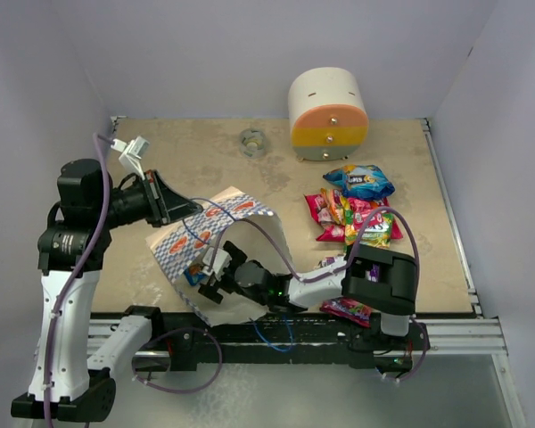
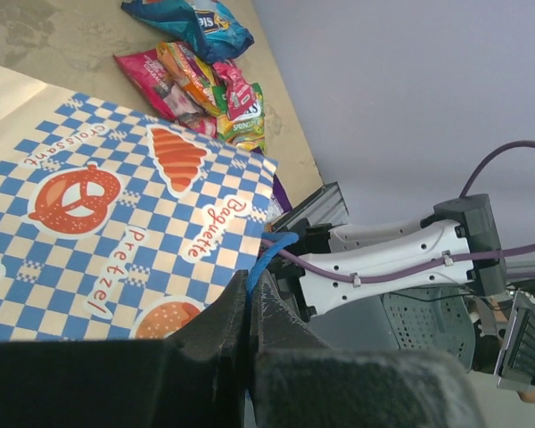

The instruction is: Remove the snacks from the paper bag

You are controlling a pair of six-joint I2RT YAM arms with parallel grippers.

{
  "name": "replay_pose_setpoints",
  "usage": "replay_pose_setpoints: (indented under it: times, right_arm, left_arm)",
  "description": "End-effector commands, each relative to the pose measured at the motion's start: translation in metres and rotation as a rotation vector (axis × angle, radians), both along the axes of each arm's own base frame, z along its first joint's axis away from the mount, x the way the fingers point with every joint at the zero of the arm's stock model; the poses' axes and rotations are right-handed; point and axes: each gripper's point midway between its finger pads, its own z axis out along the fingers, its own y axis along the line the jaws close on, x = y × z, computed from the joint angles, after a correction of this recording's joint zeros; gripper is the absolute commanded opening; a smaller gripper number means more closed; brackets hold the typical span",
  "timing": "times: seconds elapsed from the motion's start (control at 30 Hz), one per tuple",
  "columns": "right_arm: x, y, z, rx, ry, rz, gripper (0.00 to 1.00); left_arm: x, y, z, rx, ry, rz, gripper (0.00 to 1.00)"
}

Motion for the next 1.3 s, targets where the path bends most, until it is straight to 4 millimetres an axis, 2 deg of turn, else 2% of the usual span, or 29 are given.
replay_pose_setpoints:
  times: [0.0,0.17,0.3,0.5,0.6,0.7,0.73,0.77,0.93,1.0,1.1,1.17,1.27]
  right_arm:
    - [-0.001,-0.012,0.001,-0.041,-0.068,0.037,1.0]
    - [0.007,-0.005,-0.004,-0.037,-0.077,0.028,1.0]
    - [0.011,0.01,-0.003,0.018,-0.07,0.052,0.99]
    - [0.029,0.028,-0.002,0.077,-0.08,0.009,1.0]
    - [0.049,0.027,-0.01,0.06,-0.092,-0.092,0.99]
    - [0.066,0.019,-0.029,0.03,-0.059,-0.152,1.0]
    - [0.069,0.016,-0.038,0.013,-0.038,-0.156,0.99]
    - [0.075,0.021,-0.034,0.027,-0.026,-0.159,0.97]
    - [0.077,0.014,-0.047,-0.004,-0.012,-0.164,0.89]
    - [0.081,0.008,-0.054,-0.029,-0.013,-0.194,0.83]
    - [0.086,0.004,-0.05,-0.019,-0.012,-0.23,0.72]
    - [0.086,-0.006,-0.058,-0.036,-0.009,-0.244,0.63]
    - [0.095,-0.014,-0.051,-0.03,-0.036,-0.29,0.52]
  left_arm:
    - [-0.008,0.0,0.001,-0.004,-0.031,-0.003,0.0]
    - [-0.01,-0.001,-0.002,-0.03,-0.026,0.01,0.0]
    - [-0.013,0.0,-0.005,-0.035,-0.024,0.021,0.0]
    - [-0.019,-0.001,-0.012,-0.058,0.014,0.026,0.0]
    - [-0.02,0.0,-0.014,-0.054,0.021,0.03,0.0]
    - [-0.021,0.001,-0.014,-0.047,0.028,0.043,0.0]
    - [-0.02,0.002,-0.014,-0.043,0.029,0.048,0.0]
    - [-0.02,0.002,-0.014,-0.04,0.032,0.053,0.0]
    - [-0.021,0.004,-0.013,-0.027,0.032,0.069,0.0]
    - [-0.021,0.006,-0.013,-0.02,0.03,0.078,0.0]
    - [-0.021,0.007,-0.014,-0.013,0.032,0.088,0.0]
    - [-0.021,0.008,-0.015,-0.006,0.033,0.094,0.0]
    - [-0.024,0.01,-0.018,0.013,0.039,0.103,0.0]
